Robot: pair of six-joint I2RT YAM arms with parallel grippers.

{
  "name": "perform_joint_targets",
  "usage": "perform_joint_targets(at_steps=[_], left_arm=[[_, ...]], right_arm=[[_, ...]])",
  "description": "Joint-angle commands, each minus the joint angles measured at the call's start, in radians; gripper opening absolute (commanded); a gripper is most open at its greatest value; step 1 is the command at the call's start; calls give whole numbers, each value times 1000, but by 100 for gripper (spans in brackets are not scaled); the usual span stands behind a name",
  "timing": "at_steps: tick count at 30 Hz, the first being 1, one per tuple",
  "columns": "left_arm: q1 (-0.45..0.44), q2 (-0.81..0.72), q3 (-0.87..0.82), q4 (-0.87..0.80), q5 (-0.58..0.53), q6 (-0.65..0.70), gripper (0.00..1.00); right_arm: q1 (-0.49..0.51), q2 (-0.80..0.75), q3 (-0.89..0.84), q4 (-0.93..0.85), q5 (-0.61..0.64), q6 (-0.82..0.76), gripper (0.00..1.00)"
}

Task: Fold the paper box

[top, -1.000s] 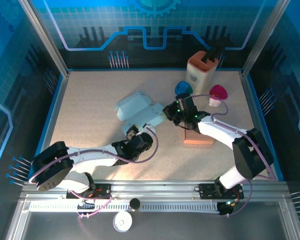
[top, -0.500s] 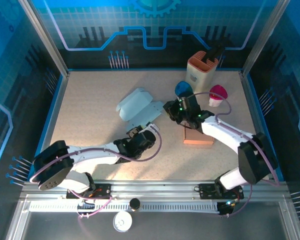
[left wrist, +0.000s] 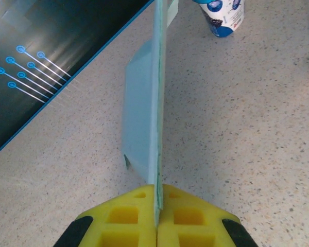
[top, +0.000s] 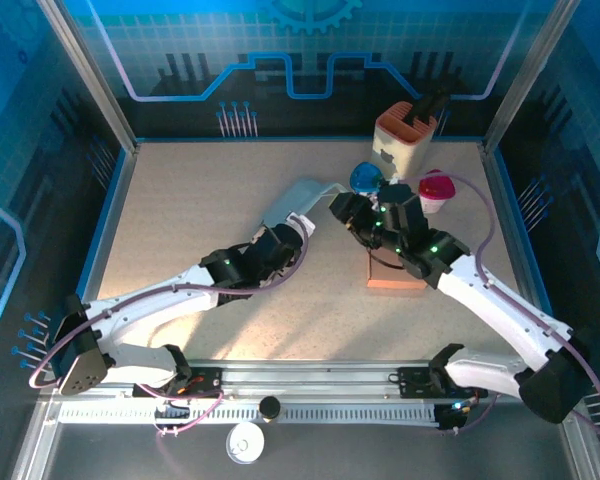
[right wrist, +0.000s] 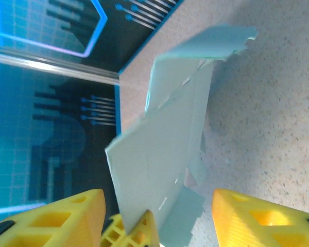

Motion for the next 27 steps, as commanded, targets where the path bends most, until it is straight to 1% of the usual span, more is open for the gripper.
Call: perform_joint_targets(at_steps=[1,5,12,15,18,20,22,25,27], left_arm=[[5,32,57,-128,34,-31,0],[5,38,86,-146,27,-38,0],[-2,41,113,-142,39,-37,0],[-10,38,111,-124,38,-28,0],[-19,38,108,-112,36,-13,0],[-24,44,111,-112,30,-7,0],[-27,46,111,-110,27,-3,0],[-32,51,114,-106,20,1,0],[-35,52,116,-105,17,4,0]], right_arm=[[55,36,72,-40,63,-11,57],[82,83,113,-34,69,-4,58],[78,147,123,4,46,26,57],[71,171,128,28,27,42,55],[61,189,131,53,5,52,49],[59,196,138,54,6,51,47],[60,203,139,58,2,53,43],[57,209,124,79,-6,71,36],[53,209,114,93,-13,82,27]])
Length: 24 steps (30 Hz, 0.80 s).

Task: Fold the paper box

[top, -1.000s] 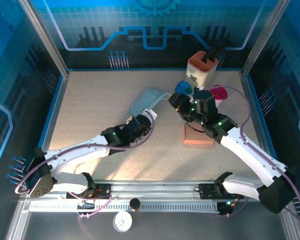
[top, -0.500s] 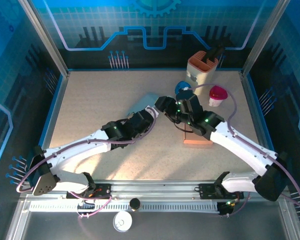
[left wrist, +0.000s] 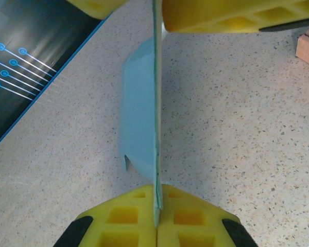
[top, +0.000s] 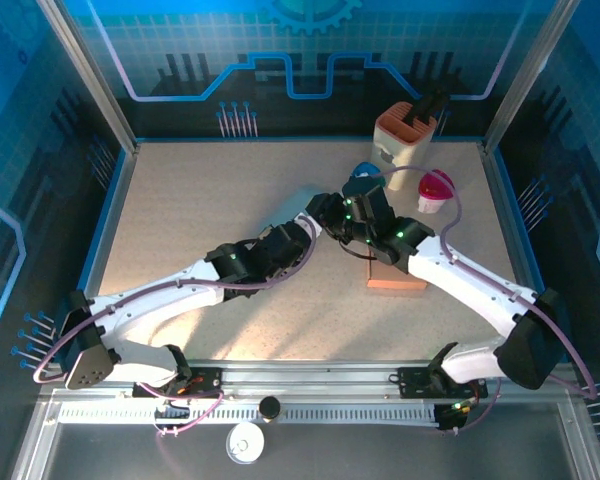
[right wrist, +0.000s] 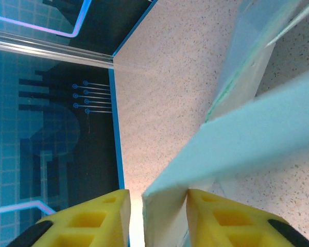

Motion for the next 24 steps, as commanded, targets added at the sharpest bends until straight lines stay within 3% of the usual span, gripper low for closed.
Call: perform_joint_targets(at_steps=[1,4,6,9,19,24], left_arm=[[-11,8,34,16,-9,20,0],[-11,-10,25,29,-13,19,17],[-11,-41,-4,55,-13,24,34],[3,-85,-48,76,-12,31,44],[26,-88,-96,70,-14,68,45],[27,-82,-106,99,-39,89,22]], right_arm=[[-12,8,6,41,-18,22,22],[-21,-1,-5,47,-28,41,2],[-28,-11,-3,34,-23,46,0],[-41,-24,8,-1,-19,46,0],[-55,-27,-1,2,-50,73,0],[-56,-34,-4,3,-52,68,0]])
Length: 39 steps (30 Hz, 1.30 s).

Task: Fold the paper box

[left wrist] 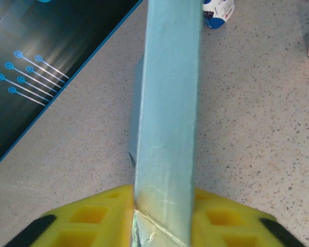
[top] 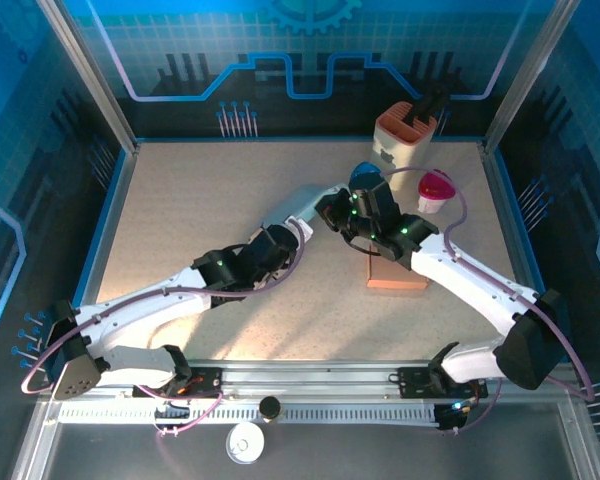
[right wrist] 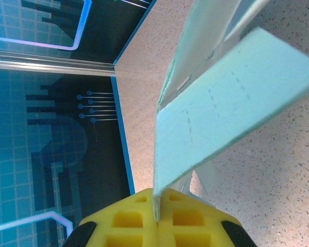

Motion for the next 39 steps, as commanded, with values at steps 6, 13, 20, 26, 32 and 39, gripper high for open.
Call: perform_joint_targets(at_steps=[6,13,20,26,32,39], left_arm=[[4,13,14,15,7,16,0],[6,41,50,-12,9,-1,0],[6,46,70,-17,3,-5,0],[6,46,82,-28,10,-6,0],[6,38,81,-25,12,-7,0],[6,33,72,-12,12,-6,0]], right_arm=[[15,-30,-8,14,-7,5,22],[61,-7,20,0,21,-4,27],[79,5,12,-9,28,-6,31],[78,31,26,-6,32,-10,30],[74,64,27,22,18,5,24],[73,65,23,28,27,10,14]])
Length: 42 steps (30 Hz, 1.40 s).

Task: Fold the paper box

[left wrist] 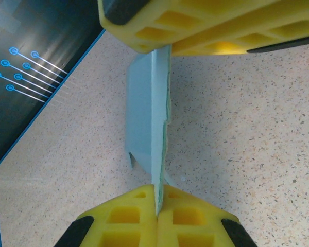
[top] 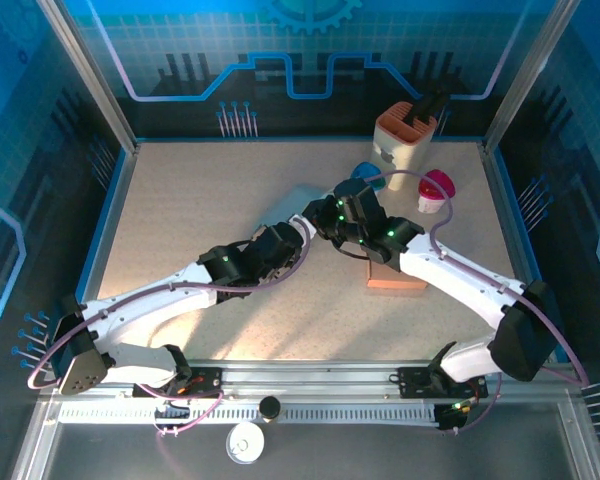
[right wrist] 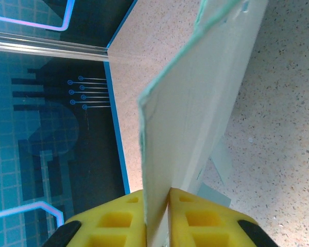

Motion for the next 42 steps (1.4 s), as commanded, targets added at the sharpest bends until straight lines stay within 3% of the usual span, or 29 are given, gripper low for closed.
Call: perform_joint_targets(at_steps=[1,8,15,28,32,36,40,42], left_arm=[[4,-9,28,41,10,-13,0],[4,-6,28,45,8,-4,0],[0,9,39,43,0,1,0],[-10,33,48,45,-16,4,0],[-12,40,50,49,-15,-3,0],[-18,33,53,47,-21,-14,18],[-27,-43,54,40,-18,-96,55],[-27,-128,44,48,28,-169,63]], right_arm=[[9,12,18,7,11,2,15],[9,37,38,-6,-2,6,24],[12,48,35,-8,4,22,26],[17,35,24,-2,13,31,19],[24,30,21,-5,20,29,12],[22,21,-4,18,19,36,0],[21,-9,-13,27,30,22,0],[24,-35,-14,26,40,3,0]])
